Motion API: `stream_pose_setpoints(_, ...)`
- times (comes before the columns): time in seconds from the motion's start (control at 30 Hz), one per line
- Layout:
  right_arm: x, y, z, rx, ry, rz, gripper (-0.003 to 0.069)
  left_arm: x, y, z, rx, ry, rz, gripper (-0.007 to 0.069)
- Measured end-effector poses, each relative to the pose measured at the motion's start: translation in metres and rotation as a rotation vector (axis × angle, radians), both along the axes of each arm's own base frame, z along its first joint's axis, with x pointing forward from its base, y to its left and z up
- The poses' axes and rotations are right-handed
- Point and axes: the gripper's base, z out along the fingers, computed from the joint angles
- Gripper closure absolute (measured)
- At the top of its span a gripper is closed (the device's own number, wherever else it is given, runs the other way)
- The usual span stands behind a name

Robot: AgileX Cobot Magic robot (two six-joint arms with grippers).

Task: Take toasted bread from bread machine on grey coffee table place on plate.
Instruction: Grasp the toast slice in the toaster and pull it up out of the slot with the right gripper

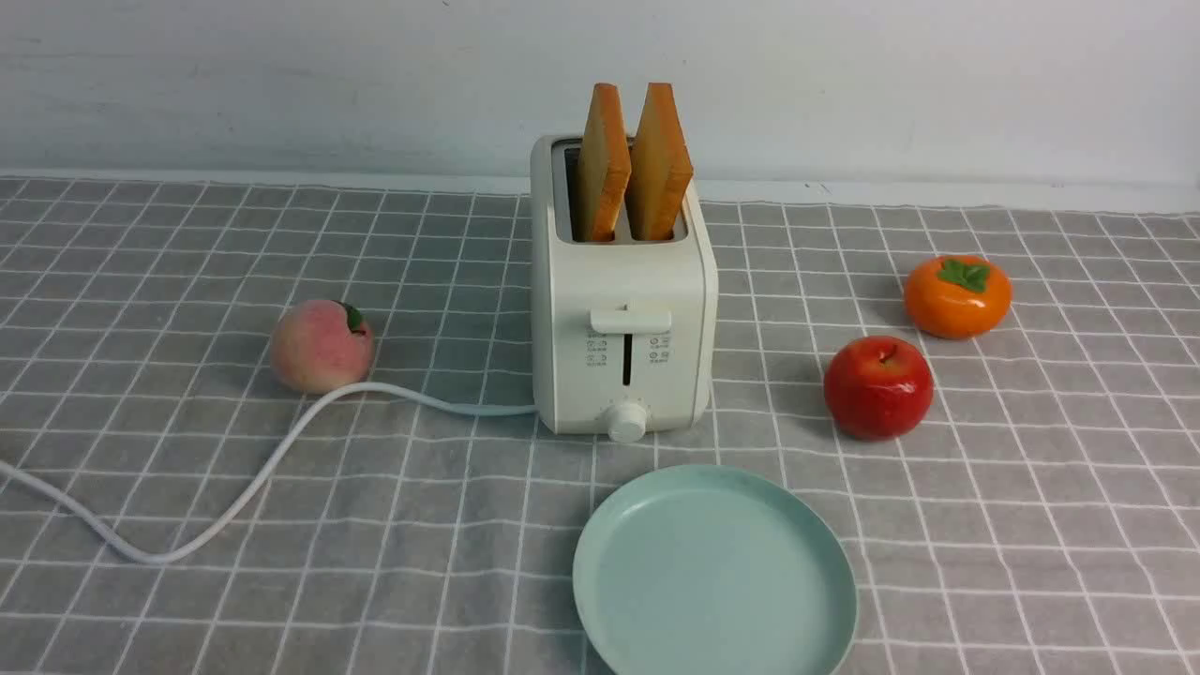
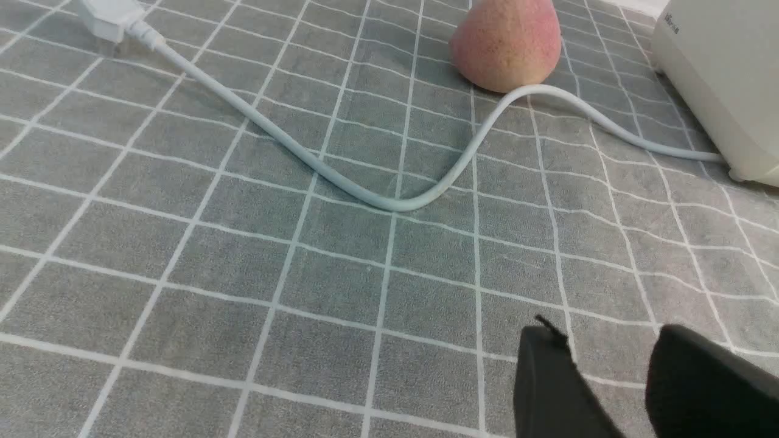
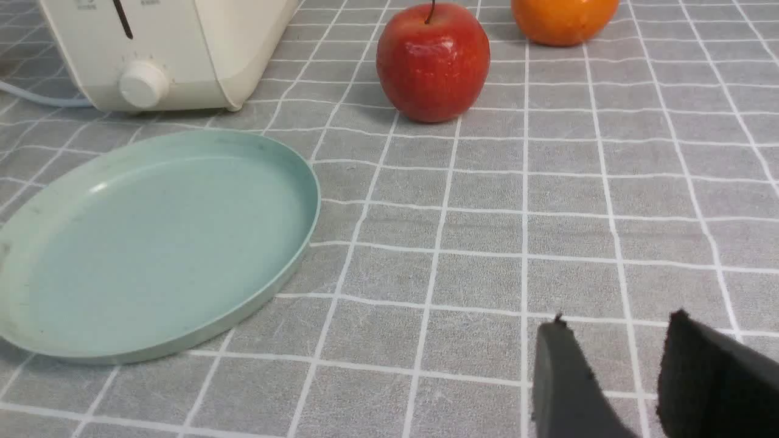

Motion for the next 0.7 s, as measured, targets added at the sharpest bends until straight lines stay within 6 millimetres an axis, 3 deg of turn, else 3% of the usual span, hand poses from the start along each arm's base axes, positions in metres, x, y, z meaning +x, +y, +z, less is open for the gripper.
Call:
stream_pose_setpoints(0.4, 0.000, 0.000, 0.000, 0.016, -0.002, 0.000, 0.0419, 0.001, 0.000, 0.003, -0.003, -0.029, -0.004, 0.0388)
stream_pose_setpoints(0.7, 0.004, -0.004, 0.014, 0.279, -0.157, -0.101, 0.0419, 0.004, -0.004, 0.025, -0.084, -0.276, -0.031, 0.0388)
